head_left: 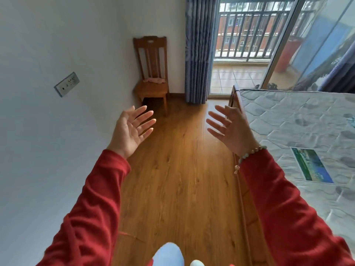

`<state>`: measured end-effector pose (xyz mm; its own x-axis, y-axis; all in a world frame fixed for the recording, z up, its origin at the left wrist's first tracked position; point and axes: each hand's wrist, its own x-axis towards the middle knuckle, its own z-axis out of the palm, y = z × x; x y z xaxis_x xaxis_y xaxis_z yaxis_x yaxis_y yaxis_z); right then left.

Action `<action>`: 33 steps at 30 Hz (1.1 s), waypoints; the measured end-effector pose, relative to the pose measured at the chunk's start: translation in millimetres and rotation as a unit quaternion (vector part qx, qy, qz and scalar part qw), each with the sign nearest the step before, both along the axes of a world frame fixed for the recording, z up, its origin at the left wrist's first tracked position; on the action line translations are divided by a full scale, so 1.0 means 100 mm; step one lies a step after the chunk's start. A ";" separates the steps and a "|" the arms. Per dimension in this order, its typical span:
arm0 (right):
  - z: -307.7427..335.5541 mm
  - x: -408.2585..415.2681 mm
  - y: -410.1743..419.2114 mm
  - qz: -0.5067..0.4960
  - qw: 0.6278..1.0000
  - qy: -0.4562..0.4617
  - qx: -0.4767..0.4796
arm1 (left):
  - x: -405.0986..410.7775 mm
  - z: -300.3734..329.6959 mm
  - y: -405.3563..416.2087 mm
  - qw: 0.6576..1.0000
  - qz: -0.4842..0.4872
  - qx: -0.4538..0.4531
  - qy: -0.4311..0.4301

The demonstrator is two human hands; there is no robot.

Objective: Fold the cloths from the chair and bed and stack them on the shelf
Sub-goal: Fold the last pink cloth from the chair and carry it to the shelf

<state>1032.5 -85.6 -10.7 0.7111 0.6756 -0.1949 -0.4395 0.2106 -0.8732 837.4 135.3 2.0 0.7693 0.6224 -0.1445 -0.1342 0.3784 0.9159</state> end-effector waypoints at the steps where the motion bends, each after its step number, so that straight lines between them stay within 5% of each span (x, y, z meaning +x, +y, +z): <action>1: -0.03 0.12 0.13 0.005 1.000 0.004 -0.003 | 0.09 -0.03 0.11 1.000 0.008 0.000 0.001; 17: 0.07 2.11 2.86 0.065 0.998 -0.007 -0.019 | 2.13 -0.15 2.54 0.999 0.037 -0.027 0.009; 33: -0.05 4.38 4.77 0.089 0.996 -0.016 -0.002 | 4.37 -0.14 4.43 0.999 0.044 -0.007 0.022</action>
